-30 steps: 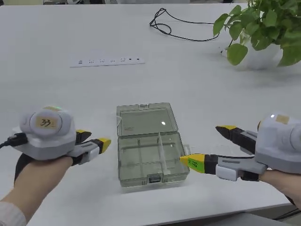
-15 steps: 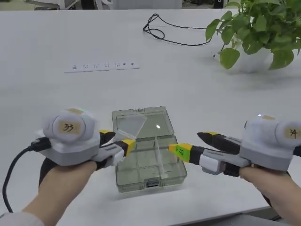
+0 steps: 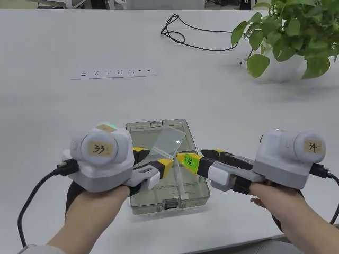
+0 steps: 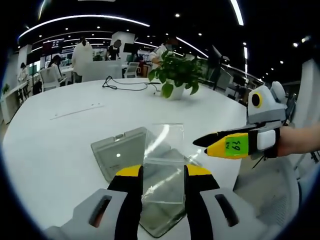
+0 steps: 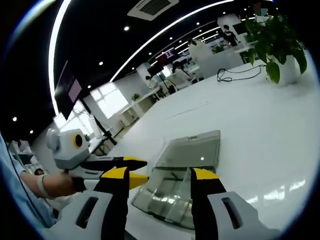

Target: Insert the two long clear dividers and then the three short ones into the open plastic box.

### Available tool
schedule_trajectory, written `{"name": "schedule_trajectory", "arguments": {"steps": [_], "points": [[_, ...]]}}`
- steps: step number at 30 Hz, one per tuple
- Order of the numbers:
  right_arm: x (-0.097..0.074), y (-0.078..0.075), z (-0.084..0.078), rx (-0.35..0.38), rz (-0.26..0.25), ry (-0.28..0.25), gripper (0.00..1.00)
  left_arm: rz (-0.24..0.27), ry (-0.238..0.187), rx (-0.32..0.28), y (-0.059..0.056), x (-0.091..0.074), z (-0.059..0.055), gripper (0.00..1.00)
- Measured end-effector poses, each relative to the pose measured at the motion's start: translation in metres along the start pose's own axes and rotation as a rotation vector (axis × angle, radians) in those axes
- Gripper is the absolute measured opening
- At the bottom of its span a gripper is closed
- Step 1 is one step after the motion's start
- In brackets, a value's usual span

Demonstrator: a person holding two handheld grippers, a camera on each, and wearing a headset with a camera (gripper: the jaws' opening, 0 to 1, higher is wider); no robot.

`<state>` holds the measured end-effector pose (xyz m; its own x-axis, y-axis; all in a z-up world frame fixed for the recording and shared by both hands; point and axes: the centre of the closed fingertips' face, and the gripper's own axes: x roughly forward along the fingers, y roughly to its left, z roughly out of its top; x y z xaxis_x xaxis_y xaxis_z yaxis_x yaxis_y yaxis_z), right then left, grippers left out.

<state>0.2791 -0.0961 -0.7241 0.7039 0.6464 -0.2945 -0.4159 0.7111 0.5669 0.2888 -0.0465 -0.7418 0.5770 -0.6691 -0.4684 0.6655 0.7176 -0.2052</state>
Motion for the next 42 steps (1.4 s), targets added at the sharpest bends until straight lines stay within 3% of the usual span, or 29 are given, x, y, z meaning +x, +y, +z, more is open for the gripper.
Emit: {"name": "schedule_trajectory", "arguments": {"steps": [7,13,20,33,42], "points": [[0.008,0.006,-0.002,0.113,0.031,0.006,0.28,-0.011,-0.014,-0.004,-0.005,-0.002,0.000,0.30],[0.014,0.011,-0.009,0.168,0.043,0.038,0.18,-0.012,-0.039,-0.008,-0.006,-0.004,0.003,0.30],[0.016,0.011,-0.006,0.223,0.036,0.021,0.07,-0.019,-0.044,-0.014,-0.007,-0.004,0.002,0.30],[0.021,0.017,-0.014,0.252,0.023,0.042,0.03,-0.035,-0.048,-0.031,-0.006,-0.007,-0.003,0.30],[0.023,0.016,-0.016,0.259,-0.023,0.062,0.02,-0.051,-0.053,-0.033,-0.003,-0.009,-0.005,0.30]]}}
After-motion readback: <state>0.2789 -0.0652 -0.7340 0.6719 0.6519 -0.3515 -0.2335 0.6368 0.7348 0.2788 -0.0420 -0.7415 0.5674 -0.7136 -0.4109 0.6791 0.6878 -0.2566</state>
